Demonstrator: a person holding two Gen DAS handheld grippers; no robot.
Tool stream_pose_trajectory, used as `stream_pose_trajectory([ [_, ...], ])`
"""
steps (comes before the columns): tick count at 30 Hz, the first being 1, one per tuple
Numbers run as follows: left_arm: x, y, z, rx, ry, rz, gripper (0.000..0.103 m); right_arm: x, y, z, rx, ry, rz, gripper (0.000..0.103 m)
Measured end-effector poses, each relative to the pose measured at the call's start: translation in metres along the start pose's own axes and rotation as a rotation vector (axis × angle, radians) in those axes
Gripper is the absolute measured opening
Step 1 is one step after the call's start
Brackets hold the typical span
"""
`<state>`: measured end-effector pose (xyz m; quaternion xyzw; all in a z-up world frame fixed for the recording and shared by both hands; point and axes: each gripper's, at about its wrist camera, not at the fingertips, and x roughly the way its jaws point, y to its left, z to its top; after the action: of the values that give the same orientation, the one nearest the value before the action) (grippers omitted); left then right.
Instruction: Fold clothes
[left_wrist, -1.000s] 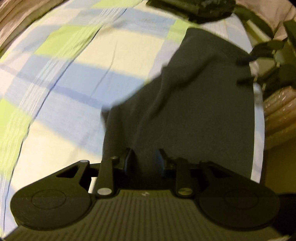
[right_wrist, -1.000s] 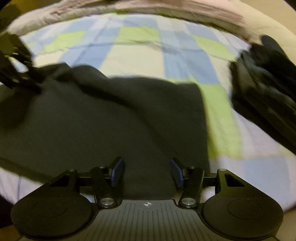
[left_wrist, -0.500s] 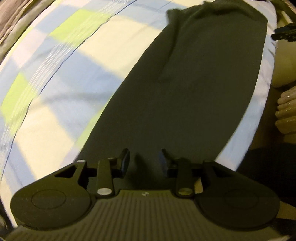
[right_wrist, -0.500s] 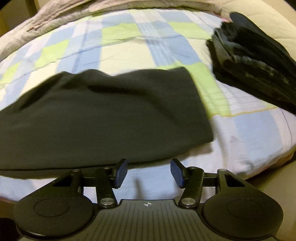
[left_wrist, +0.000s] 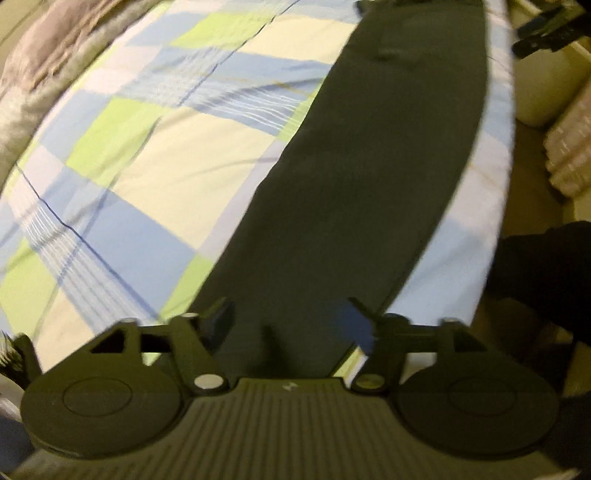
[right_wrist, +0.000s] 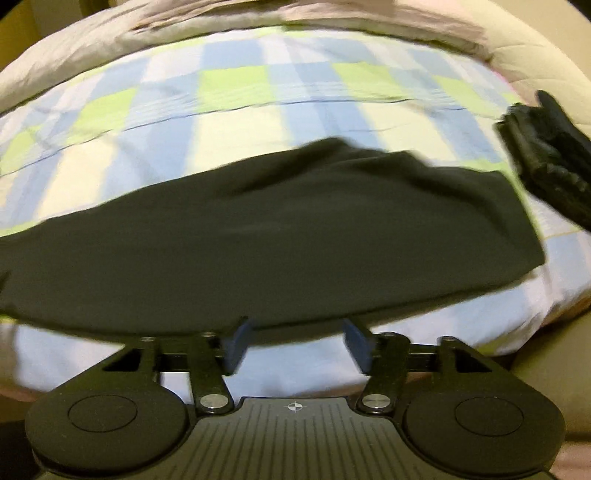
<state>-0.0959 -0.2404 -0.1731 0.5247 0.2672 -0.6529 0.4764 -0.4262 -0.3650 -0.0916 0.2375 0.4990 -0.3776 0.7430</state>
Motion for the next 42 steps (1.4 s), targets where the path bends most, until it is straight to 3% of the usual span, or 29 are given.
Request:
stream_pose_trajectory([
  [5,-0.02,0.005,-0.05,0.173,-0.016,0.048,0.074,-0.024,0.114,-0.013,-0.124,0.007,0.086,0.077],
  [9,-0.024,0.009,-0.079,0.216,0.011,0.074,0.074,-0.025,0.178,-0.021,-0.263,0.0,0.162,0.077],
  [14,-0.036,0.007,-0.104,0.248,0.054,0.087,0.074,-0.018,0.232,-0.028,-0.419,-0.057,0.225,0.077],
  [17,-0.04,0.006,-0.113,0.305,0.04,0.086,0.074,-0.011,0.258,-0.034,-0.484,-0.095,0.268,0.076],
  [19,-0.038,0.011,-0.118,0.325,0.032,0.079,0.074,-0.007,0.277,-0.038,-0.519,-0.116,0.282,0.07],
  [21,-0.035,0.019,-0.122,0.338,0.02,0.065,0.074,-0.001,0.298,-0.041,-0.527,-0.12,0.282,0.055],
  [25,-0.029,0.04,-0.127,0.355,-0.048,0.01,0.074,0.015,0.342,-0.05,-0.538,-0.131,0.269,0.049],
  [34,-0.029,0.089,-0.15,0.314,-0.157,-0.068,0.074,0.072,0.452,-0.086,-0.74,-0.233,0.134,0.049],
  [40,-0.023,0.098,-0.158,0.289,-0.172,-0.086,0.074,0.093,0.475,-0.089,-0.839,-0.318,0.011,0.049],
  [41,-0.023,0.099,-0.159,0.287,-0.173,-0.087,0.074,0.094,0.475,-0.09,-0.856,-0.326,0.001,0.044],
  [42,-0.024,0.099,-0.159,0.286,-0.176,-0.087,0.074,0.094,0.473,-0.088,-0.858,-0.315,0.017,0.018],
])
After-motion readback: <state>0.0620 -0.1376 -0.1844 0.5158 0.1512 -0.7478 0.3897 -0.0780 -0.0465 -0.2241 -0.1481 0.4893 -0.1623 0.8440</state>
